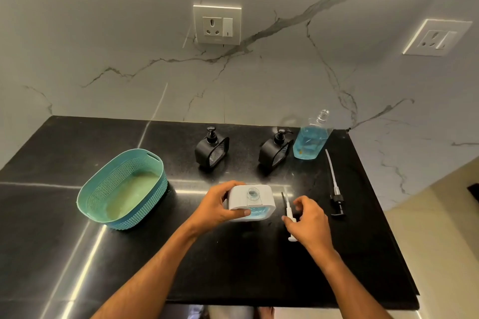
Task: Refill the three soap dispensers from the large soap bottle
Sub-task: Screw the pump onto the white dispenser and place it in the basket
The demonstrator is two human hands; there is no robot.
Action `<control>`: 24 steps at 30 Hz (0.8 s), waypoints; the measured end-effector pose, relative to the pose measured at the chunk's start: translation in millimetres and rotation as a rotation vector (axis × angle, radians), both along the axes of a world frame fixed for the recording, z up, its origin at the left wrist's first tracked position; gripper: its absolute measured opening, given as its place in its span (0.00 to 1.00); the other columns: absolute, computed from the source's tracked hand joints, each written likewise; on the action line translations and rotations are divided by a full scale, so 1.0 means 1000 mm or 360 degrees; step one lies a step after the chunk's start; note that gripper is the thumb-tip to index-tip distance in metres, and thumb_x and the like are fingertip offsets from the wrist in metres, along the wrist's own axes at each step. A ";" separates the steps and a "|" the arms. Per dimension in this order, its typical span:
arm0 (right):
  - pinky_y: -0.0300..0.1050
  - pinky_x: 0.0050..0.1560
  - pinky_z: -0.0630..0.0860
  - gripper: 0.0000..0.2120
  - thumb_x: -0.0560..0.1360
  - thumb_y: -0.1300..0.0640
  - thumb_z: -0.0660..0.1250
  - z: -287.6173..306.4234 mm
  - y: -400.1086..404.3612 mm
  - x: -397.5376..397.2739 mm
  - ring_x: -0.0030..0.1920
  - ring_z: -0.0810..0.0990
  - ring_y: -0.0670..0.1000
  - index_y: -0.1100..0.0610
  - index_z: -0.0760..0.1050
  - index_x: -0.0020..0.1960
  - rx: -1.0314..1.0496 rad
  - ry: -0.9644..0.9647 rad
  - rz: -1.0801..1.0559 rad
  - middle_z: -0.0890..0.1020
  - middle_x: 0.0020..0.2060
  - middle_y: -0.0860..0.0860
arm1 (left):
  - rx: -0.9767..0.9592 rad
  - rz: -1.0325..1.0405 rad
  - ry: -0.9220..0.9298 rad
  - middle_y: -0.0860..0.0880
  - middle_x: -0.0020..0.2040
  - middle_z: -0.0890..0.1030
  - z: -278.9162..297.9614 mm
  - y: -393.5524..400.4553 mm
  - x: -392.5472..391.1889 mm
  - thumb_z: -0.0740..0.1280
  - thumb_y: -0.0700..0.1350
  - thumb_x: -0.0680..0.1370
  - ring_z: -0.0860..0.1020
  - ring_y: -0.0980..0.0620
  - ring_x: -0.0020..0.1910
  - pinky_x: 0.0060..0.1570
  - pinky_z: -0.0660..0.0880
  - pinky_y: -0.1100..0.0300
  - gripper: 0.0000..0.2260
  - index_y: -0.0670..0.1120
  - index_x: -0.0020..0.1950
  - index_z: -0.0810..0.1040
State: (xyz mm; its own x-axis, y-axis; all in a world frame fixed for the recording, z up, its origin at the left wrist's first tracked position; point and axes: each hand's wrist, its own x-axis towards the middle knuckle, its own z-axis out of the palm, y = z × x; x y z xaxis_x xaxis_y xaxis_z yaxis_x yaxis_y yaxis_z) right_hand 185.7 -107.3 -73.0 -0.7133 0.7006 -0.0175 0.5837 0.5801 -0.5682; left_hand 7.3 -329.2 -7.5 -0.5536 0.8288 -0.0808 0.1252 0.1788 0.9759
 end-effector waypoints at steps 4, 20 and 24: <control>0.43 0.43 0.76 0.20 0.66 0.48 0.80 0.004 -0.013 0.001 0.43 0.77 0.47 0.48 0.71 0.50 0.0059 -0.0173 0.0015 0.75 0.44 0.43 | -0.0035 -0.0002 -0.0003 0.54 0.62 0.83 -0.008 -0.006 -0.001 0.81 0.43 0.72 0.79 0.53 0.67 0.65 0.79 0.46 0.24 0.52 0.66 0.79; 0.43 0.37 0.80 0.12 0.66 0.60 0.80 0.111 -0.043 -0.030 0.39 0.82 0.44 0.51 0.81 0.46 0.0128 0.0674 0.0177 0.82 0.39 0.42 | -0.0028 0.0051 0.0003 0.53 0.61 0.83 -0.033 -0.024 -0.012 0.81 0.41 0.71 0.80 0.53 0.65 0.64 0.80 0.49 0.23 0.49 0.64 0.80; 0.35 0.43 0.78 0.13 0.66 0.60 0.80 0.150 -0.056 -0.033 0.44 0.82 0.44 0.52 0.83 0.48 0.0172 0.0677 0.0397 0.83 0.43 0.42 | -0.0052 0.0049 0.0020 0.57 0.60 0.83 -0.038 -0.026 -0.014 0.82 0.43 0.71 0.79 0.56 0.65 0.62 0.80 0.55 0.23 0.54 0.63 0.80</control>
State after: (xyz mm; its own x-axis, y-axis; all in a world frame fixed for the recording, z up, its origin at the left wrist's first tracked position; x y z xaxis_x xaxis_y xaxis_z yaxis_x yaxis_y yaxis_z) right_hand 152.5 -163.5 76.8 -0.7874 0.4897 0.3745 0.1494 0.7410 -0.6547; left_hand -6.4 -354.7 -45.1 -0.5799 0.8085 -0.1002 0.1316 0.2144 0.9679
